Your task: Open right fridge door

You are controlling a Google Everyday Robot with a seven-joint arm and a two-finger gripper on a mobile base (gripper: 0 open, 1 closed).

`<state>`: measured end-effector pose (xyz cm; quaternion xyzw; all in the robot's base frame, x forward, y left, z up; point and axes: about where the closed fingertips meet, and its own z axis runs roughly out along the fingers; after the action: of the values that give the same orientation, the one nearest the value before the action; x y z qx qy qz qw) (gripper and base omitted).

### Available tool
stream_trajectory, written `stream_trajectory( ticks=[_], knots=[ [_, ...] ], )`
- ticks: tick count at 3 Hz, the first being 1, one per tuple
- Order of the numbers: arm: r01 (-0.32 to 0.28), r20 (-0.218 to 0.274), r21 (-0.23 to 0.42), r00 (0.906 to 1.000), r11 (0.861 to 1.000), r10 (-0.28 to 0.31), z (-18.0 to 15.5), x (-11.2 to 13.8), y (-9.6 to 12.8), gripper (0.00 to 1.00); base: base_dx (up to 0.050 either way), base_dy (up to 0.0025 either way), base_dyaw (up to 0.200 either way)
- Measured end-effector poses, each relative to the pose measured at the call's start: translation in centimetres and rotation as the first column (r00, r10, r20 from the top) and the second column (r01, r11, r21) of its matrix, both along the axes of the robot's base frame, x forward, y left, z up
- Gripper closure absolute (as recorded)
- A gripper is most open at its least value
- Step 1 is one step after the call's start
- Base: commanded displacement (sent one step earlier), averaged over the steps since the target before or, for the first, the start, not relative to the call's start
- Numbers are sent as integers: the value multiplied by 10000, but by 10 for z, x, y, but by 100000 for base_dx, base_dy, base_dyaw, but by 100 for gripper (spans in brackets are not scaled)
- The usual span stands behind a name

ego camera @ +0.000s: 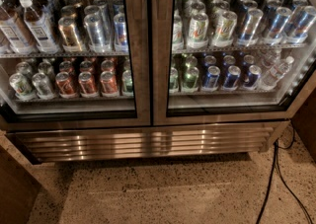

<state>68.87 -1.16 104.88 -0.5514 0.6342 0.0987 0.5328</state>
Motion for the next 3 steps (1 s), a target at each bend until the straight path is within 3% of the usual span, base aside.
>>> stream_trajectory(
  ticks=[3],
  knots=[
    [1,181,-33,9998,10000,0,0,-2,-2,100,0,0,0]
  ],
)
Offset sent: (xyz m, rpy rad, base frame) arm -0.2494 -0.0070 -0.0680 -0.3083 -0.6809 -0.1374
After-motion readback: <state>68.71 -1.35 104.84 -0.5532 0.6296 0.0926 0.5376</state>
